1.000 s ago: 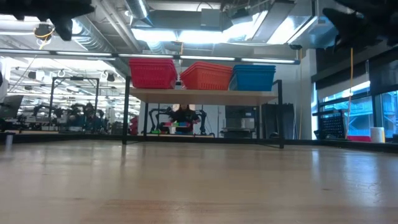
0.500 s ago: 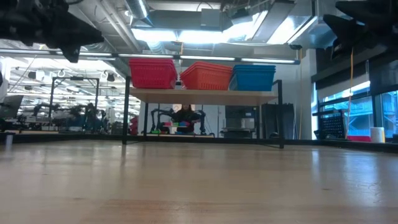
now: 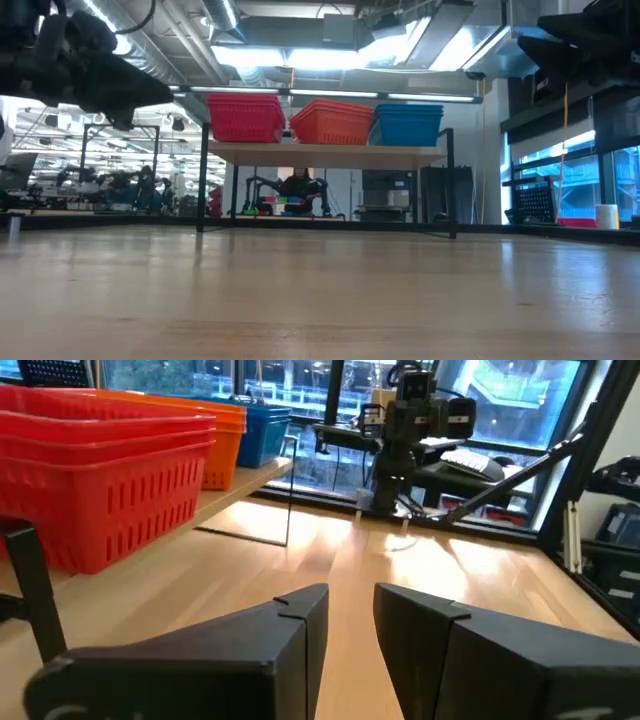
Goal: Stack baskets on shelf by color
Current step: Return to Home Position
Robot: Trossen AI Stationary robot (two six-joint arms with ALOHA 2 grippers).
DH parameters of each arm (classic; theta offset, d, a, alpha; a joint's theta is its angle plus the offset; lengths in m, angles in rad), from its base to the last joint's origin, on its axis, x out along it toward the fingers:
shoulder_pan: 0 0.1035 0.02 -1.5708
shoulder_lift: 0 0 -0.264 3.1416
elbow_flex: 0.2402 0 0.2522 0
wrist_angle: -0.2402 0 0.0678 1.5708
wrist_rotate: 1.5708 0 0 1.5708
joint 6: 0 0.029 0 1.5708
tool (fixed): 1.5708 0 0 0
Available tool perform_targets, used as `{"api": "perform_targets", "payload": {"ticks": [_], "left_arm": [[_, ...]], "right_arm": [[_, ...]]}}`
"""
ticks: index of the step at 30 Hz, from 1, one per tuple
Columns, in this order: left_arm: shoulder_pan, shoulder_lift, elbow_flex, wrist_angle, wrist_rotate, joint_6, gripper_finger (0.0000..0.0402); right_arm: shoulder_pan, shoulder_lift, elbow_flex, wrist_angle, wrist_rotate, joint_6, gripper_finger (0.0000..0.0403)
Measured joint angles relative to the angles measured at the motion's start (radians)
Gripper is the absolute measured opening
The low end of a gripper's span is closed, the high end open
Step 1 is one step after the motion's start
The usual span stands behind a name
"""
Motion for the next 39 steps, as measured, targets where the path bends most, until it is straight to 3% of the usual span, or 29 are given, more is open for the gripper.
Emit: {"api": "perform_targets", "payload": {"ticks": [10, 39], "left_arm": [[0.000, -0.002, 0.000, -0.016, 0.001, 0.008, 0.0077], [0.000, -0.003, 0.000, -0.020, 0.001, 0.025, 0.0077]], "right_arm": [[0.000, 0.000, 0.000, -0.080, 0.000, -0.030, 0.0137], [0.000, 0.000, 0.000, -0.081, 0.000, -0.033, 0.0137]]}}
